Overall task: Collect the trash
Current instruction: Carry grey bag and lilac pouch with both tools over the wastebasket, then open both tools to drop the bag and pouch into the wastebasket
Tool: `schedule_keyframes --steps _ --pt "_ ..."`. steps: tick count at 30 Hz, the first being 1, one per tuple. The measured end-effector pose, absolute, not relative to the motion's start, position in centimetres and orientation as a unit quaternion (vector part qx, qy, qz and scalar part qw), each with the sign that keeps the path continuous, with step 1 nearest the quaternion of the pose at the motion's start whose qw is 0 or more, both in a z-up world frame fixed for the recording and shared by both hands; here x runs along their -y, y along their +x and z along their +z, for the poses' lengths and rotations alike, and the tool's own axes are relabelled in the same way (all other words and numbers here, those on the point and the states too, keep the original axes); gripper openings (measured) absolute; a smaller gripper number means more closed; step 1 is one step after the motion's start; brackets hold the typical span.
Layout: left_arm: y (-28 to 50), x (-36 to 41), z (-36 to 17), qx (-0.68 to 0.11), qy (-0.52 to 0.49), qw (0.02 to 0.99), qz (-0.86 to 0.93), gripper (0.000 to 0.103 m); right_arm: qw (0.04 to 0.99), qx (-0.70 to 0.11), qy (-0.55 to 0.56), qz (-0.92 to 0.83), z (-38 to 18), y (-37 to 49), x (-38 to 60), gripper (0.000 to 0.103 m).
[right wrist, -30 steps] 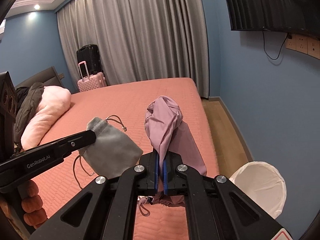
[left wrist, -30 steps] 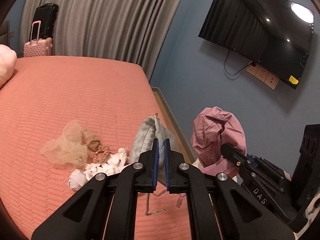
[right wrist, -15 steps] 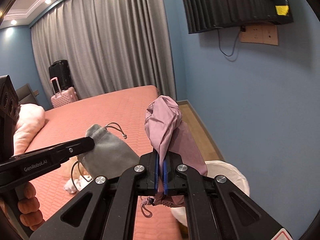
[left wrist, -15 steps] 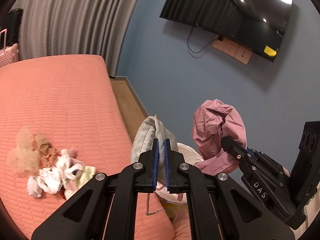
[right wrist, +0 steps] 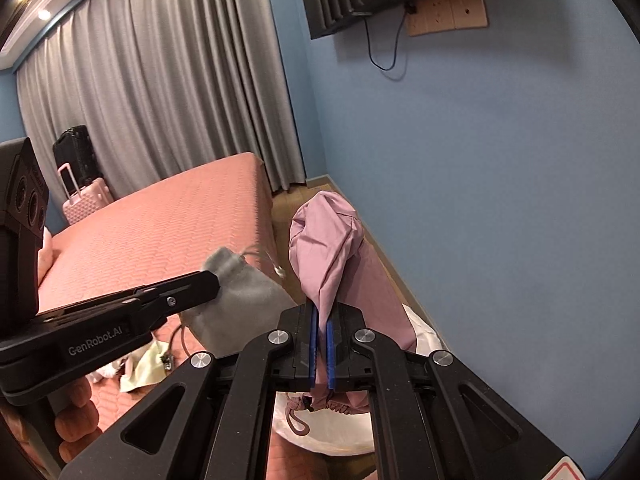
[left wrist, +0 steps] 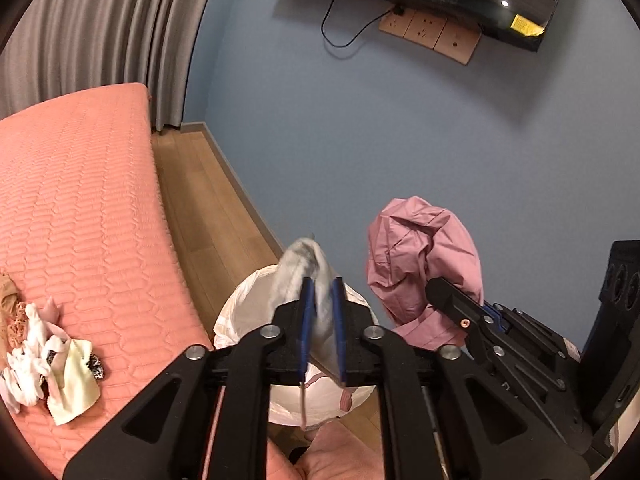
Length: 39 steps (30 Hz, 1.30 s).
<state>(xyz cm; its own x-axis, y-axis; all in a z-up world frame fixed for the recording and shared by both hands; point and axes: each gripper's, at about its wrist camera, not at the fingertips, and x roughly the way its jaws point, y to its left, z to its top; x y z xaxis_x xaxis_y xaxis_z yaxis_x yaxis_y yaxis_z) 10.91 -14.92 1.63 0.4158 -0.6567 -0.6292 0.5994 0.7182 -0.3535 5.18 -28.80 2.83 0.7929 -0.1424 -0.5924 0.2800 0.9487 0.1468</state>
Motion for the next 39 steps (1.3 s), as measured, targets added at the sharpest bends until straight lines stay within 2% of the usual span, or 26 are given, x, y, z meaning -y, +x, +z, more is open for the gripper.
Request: schedule_keyframes --steps 3,4,6,13,14,15,17,28,39 --pt "10.9 15.5 1.3 -0.385 -0.038 0.847 -0.364 0.049 0.938 -0.304 0.119 -0.117 2.4 5.6 29.3 0.004" --pt "10.8 15.6 1.4 -0.381 -0.038 0.851 -0.36 0.055 0.937 -0.305 0.119 -0.119 2.2 5.7 29.4 0.004" --pt "11.0 16.3 1.5 -0.377 -0.035 0.854 -0.357 0.056 0.937 -0.305 0.121 -0.121 1.9 6.0 29.5 0.008" --pt "10.9 15.9 1.4 -0.369 -0.024 0.865 -0.338 0.062 0.936 -0.306 0.123 -0.124 1.5 6.9 29.3 0.012" --pt "10.8 15.7 1.5 -0.367 -0.022 0.867 -0.336 0.062 0.936 -0.305 0.123 -0.125 1.5 6.9 29.2 0.019" --pt "10.8 15.6 1.5 -0.366 -0.022 0.869 -0.333 0.063 0.937 -0.302 0.123 -0.125 1.5 6.8 29.3 0.031" --pt "10.8 15.2 1.4 -0.365 -0.021 0.871 -0.33 0.063 0.939 -0.297 0.118 -0.126 1.7 6.6 29.0 0.041" --pt "10.8 12.3 1.3 -0.359 -0.029 0.883 -0.3 0.063 0.942 -0.298 0.109 -0.107 2.3 6.8 27.0 0.041" --pt "10.9 6.1 0.0 -0.372 -0.059 0.895 -0.24 0.063 0.941 -0.315 0.098 -0.07 1.6 6.4 21.8 0.043"
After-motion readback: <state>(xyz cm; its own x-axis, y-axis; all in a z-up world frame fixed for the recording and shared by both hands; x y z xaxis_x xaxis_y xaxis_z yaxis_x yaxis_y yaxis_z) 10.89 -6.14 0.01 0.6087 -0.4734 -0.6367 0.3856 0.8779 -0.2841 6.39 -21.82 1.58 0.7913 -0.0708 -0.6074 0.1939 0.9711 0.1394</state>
